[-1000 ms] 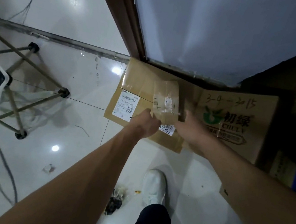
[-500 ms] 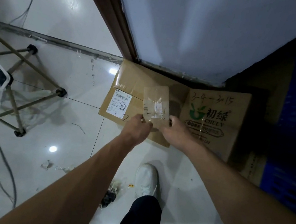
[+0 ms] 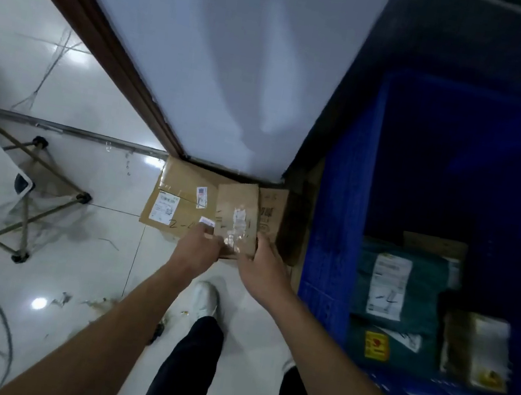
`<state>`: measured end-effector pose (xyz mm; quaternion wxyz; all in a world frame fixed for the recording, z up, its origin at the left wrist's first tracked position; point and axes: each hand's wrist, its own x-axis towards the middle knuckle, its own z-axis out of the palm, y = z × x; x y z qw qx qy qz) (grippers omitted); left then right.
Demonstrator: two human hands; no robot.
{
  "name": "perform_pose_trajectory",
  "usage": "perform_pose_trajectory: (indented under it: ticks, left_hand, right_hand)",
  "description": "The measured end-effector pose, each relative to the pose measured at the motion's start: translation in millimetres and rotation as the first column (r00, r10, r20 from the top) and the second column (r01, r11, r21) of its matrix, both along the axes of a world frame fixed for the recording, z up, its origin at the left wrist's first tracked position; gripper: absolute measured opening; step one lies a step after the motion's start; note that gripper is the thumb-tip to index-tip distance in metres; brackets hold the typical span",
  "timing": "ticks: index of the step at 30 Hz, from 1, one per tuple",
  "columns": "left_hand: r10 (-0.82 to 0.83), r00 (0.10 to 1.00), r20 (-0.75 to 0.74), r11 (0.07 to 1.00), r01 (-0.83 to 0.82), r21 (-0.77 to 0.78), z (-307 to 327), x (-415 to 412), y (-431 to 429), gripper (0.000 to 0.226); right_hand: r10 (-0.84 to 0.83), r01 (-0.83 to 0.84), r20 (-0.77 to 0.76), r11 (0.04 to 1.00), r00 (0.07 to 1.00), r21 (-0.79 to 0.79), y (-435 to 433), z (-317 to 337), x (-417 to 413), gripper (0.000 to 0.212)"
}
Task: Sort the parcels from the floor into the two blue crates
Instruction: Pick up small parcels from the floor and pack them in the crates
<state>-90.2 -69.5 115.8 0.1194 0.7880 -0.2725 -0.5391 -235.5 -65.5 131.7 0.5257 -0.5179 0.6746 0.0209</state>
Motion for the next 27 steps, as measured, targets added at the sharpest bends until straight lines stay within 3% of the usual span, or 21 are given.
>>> perform_pose_trajectory:
  ticks: [4,9,11,20,22,27]
  left_hand:
    - [-0.134,0.991,0.026,0.99,0.135,-0.044,94,-44,-3,0.026]
    - [-0.212,0.976,-0.05,0.965,0.201,-0.168,192,-107,-3,0.008]
    - [-0.222,0.971,-0.093,0.956,0.198,-0.219,217,-133,-2,0.013]
    - [-0.068,0.911,-0.407,0.983,-0.009,-0.183,281,-269,-11,0.03]
    - [-0.068,0.891,-0.449,0.985,-0.011,-0.173,286,-291,-5,0.027]
    - [-0.059,0.873,-0.485,0.983,-0.032,-0.179,293,-325,10,0.045]
  right_hand:
    - [-0.09,0.088,-0.027,0.994,0.996,-0.061,13,86,-47,0.064]
    - [-0.214,0.223,0.071,0.961,0.974,-0.164,26,164,-111,0.063]
    - [-0.253,0.273,0.116,0.94,0.96,-0.205,30,192,-140,0.06]
    - [-0.321,0.365,0.179,0.87,0.93,-0.332,38,264,-287,0.057]
    - [-0.315,0.362,0.187,0.869,0.93,-0.338,45,274,-314,0.055]
    - [-0.313,0.389,0.265,0.863,0.912,-0.322,60,282,-356,0.059]
